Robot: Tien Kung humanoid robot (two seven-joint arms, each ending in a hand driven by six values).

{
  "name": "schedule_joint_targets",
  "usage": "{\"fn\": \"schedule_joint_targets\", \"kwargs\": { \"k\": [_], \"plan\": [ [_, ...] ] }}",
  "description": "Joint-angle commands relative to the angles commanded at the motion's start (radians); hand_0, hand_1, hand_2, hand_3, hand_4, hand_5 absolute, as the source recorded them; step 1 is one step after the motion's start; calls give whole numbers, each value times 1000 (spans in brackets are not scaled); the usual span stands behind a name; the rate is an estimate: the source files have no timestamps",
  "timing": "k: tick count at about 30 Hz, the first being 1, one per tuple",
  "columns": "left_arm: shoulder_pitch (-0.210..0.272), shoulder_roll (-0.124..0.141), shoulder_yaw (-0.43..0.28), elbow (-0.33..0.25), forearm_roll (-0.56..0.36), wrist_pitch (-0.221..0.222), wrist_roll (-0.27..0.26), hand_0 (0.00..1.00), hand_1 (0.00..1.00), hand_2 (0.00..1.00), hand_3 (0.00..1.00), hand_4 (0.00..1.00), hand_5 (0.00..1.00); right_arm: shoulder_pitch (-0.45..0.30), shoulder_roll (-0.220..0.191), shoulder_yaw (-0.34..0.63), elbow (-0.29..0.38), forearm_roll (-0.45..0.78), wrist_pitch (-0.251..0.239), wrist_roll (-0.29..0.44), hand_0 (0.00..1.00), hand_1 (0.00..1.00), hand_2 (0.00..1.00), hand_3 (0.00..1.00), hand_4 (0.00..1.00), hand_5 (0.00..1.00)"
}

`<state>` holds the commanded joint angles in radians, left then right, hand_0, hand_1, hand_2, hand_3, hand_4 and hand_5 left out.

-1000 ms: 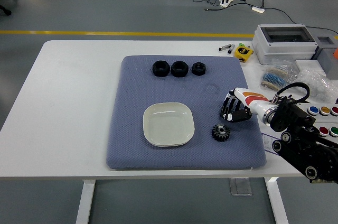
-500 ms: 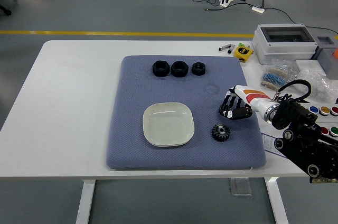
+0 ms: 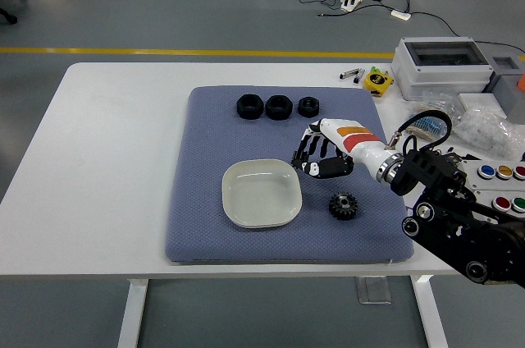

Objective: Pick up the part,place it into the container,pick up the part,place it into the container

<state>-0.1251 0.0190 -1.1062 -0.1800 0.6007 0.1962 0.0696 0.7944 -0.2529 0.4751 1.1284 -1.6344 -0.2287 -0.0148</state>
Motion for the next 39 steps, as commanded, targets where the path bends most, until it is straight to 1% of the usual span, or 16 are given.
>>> {"fn": "schedule_joint_targets", "kwargs": {
  "k": [2,3,4,6,8,9,14,15,20,21,24,28,32,33,38,39],
  "plan": [
    [0,0,-2,0,2,0,0,710,620,642,567,620,704,15,11,-30,12,9,-11,2,184,376,462,477,664,275],
    [0,0,-3,0,3,0,1,710,620,642,567,620,704,22,19,-48,15,13,-13,-1,252,414,484,491,646,236],
    [0,1,-4,0,5,0,1,710,620,642,567,620,704,26,24,-59,15,13,-11,-6,252,414,484,491,646,236],
    [0,1,-6,0,7,1,2,710,620,642,567,620,704,38,42,-91,8,-4,19,-43,252,414,484,491,646,236],
    [0,1,-7,0,8,1,2,710,620,642,567,620,704,46,55,-114,-8,-14,31,-53,252,414,484,491,646,236],
    [-1,2,-8,0,9,1,2,710,618,641,567,619,703,49,62,-125,-22,-21,27,-49,451,594,718,747,849,304],
    [-3,5,-9,0,15,1,3,710,618,641,567,619,703,49,74,-135,-66,-25,-14,-18,451,594,718,747,849,304],
    [-3,5,-10,0,16,1,3,710,617,641,567,619,703,48,74,-130,-68,-22,-23,-10,636,698,859,914,897,307],
    [-1,6,-15,0,23,1,6,710,617,641,567,619,703,47,70,-108,-64,-11,-61,26,636,698,859,914,897,307],
    [0,6,-18,0,30,1,7,710,617,640,567,620,703,45,70,-102,-63,-6,-83,39,660,712,897,953,866,296],
    [3,5,-22,0,36,2,9,710,617,640,567,620,703,36,64,-84,-57,0,-112,51,660,712,897,953,866,296],
    [6,5,-29,0,44,2,9,710,616,641,567,620,703,17,21,-48,-23,-9,-99,46,654,707,885,932,847,294],
    [9,5,-32,0,42,3,6,710,616,641,567,620,703,-2,-44,-39,19,-16,-123,82,654,707,885,932,847,294],
    [10,5,-32,0,43,3,6,710,616,642,567,620,703,-8,-65,-40,39,-21,-124,88,645,693,860,907,869,316],
    [10,6,-31,0,47,2,6,710,616,642,567,620,703,-23,-148,-53,131,-43,-93,76,645,693,860,907,869,316],
    [10,6,-31,0,48,2,6,709,615,640,567,620,703,-24,-161,-56,147,-45,-85,71,747,734,849,853,890,302]
  ]
}}
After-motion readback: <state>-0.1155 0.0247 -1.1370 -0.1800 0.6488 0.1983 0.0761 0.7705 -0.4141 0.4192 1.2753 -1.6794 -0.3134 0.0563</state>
